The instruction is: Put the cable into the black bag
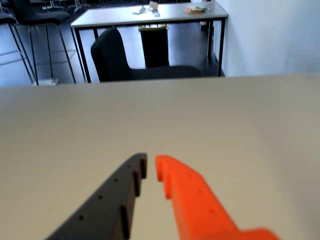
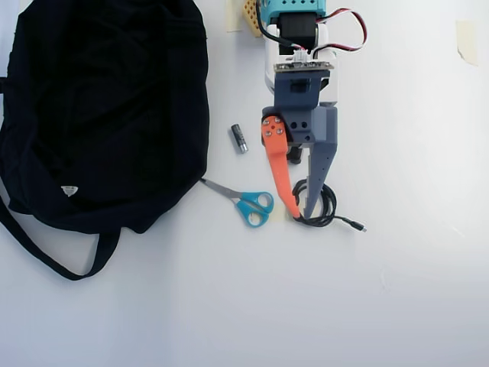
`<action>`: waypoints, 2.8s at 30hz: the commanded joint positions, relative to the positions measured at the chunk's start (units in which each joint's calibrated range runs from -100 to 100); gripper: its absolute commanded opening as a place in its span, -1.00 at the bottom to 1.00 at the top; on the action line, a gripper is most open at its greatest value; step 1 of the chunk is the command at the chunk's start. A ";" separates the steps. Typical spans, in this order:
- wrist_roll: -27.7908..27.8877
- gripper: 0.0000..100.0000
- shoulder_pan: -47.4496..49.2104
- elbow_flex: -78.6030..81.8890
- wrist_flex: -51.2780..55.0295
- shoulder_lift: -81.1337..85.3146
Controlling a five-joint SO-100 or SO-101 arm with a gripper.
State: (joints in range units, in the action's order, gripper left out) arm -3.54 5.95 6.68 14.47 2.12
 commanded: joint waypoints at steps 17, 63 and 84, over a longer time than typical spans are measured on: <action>0.24 -0.95 2.28 -11.53 65.46 1.45; 17.86 -0.94 5.27 -19.08 69.25 -17.97; 20.43 -0.76 8.04 -46.39 72.27 -37.39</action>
State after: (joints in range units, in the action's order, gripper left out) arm 16.48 13.37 -32.00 86.09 -33.50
